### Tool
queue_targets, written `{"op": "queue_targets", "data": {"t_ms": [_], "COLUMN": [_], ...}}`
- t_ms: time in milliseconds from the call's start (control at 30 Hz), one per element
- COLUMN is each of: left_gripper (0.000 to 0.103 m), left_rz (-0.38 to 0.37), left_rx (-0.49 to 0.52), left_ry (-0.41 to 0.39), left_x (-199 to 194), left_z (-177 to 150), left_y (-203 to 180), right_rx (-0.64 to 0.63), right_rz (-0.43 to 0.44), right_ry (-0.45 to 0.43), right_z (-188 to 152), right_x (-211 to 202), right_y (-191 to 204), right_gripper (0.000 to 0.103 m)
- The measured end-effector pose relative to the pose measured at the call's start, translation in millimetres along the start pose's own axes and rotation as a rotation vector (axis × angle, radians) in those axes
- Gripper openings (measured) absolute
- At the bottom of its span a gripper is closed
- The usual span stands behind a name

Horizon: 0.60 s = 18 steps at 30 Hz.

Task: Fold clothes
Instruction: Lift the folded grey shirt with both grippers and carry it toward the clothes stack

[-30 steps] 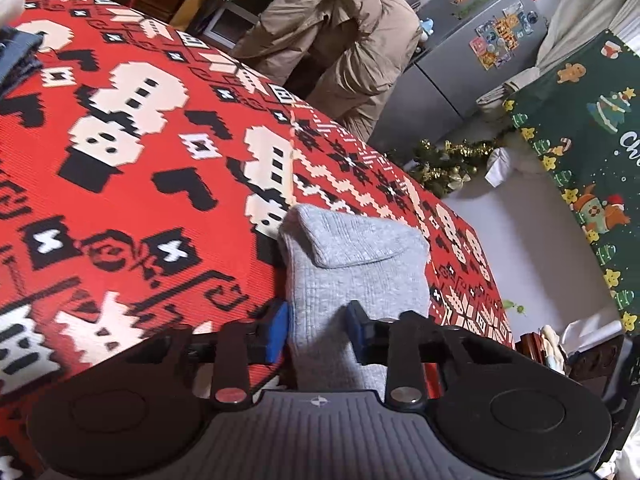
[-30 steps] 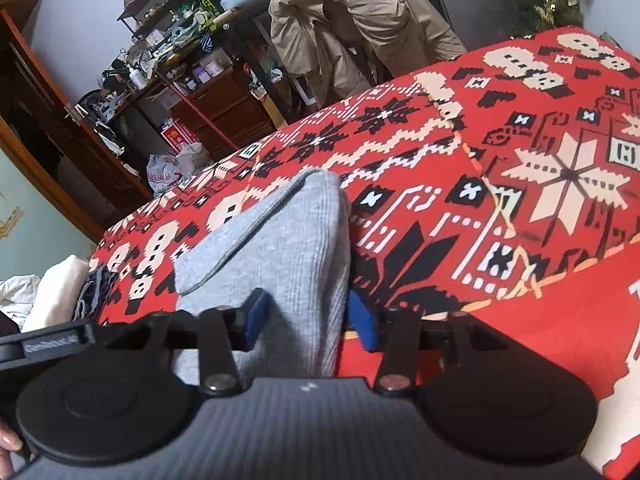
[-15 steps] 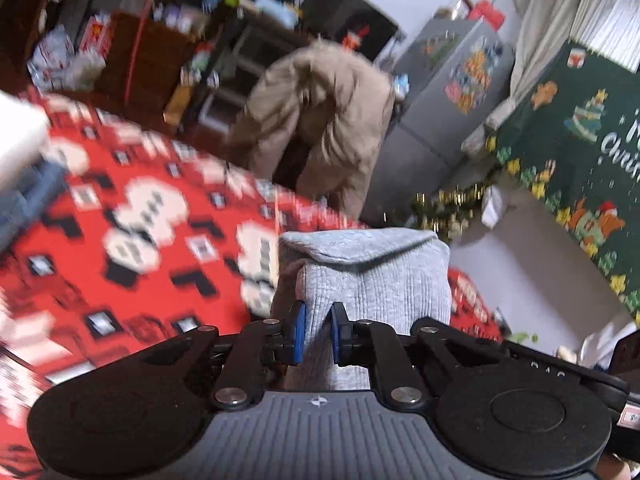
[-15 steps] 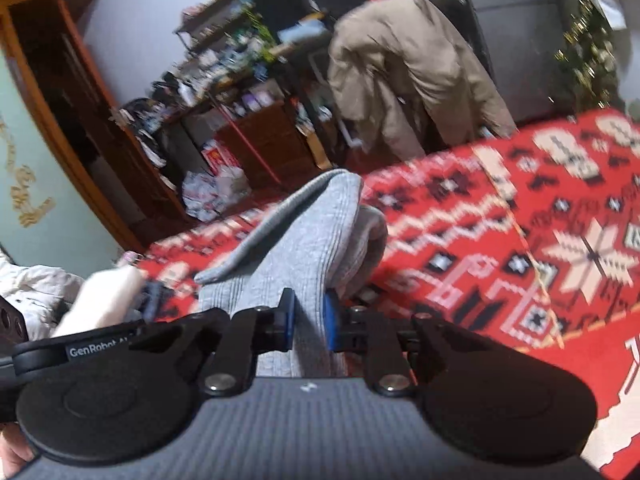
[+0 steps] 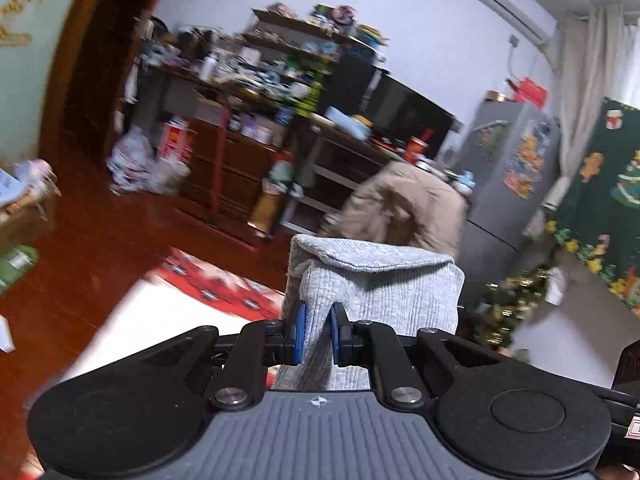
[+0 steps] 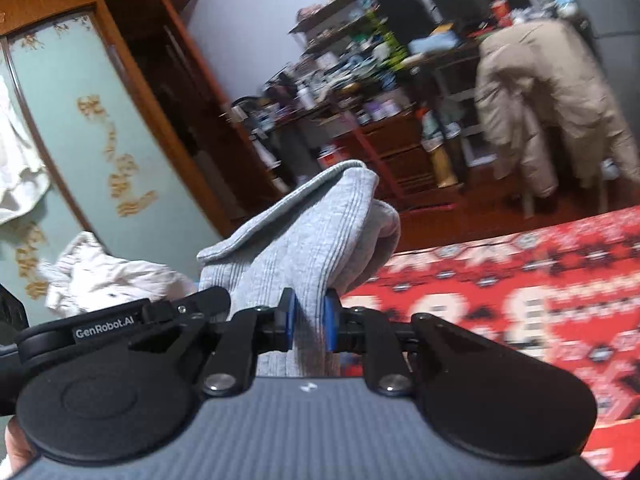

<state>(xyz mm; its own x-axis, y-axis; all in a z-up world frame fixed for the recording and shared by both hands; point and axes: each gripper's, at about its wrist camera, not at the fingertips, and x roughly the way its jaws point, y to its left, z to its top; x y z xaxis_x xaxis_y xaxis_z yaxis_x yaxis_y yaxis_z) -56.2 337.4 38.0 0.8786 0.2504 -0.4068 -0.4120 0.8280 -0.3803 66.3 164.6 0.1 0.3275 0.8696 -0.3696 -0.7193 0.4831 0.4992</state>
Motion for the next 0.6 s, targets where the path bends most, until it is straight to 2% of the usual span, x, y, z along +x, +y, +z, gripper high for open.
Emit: {"op": "queue_targets", "data": {"t_ms": [133, 300, 433, 600], "left_gripper": [0.012, 0.012, 0.012, 0.012], "left_rz": [0.071, 0.120, 0.154, 0.174], "left_rx": [0.042, 0.046, 0.049, 0.029], "left_ry": [0.033, 0.107, 0.180, 0.219], "left_x": [3.6, 21.5, 45.9, 71.0], "left_z": [29.7, 38.6, 30.4, 23.3], "left_y": [35.9, 71.3, 88.1, 99.7], "right_rx": [0.026, 0.037, 0.031, 0.055], "right_rz": [0.054, 0.077, 0.061, 0.033], "right_ry": [0.045, 0.112, 0.148, 0.171], "right_z": [1.1, -13.9, -27.8, -42.1], "right_x": [44.7, 91.8, 119.7, 147.9], "right_y": [36.1, 62.5, 59.0, 35.0], "right_gripper": [0.016, 0.016, 0.016, 0.016]}}
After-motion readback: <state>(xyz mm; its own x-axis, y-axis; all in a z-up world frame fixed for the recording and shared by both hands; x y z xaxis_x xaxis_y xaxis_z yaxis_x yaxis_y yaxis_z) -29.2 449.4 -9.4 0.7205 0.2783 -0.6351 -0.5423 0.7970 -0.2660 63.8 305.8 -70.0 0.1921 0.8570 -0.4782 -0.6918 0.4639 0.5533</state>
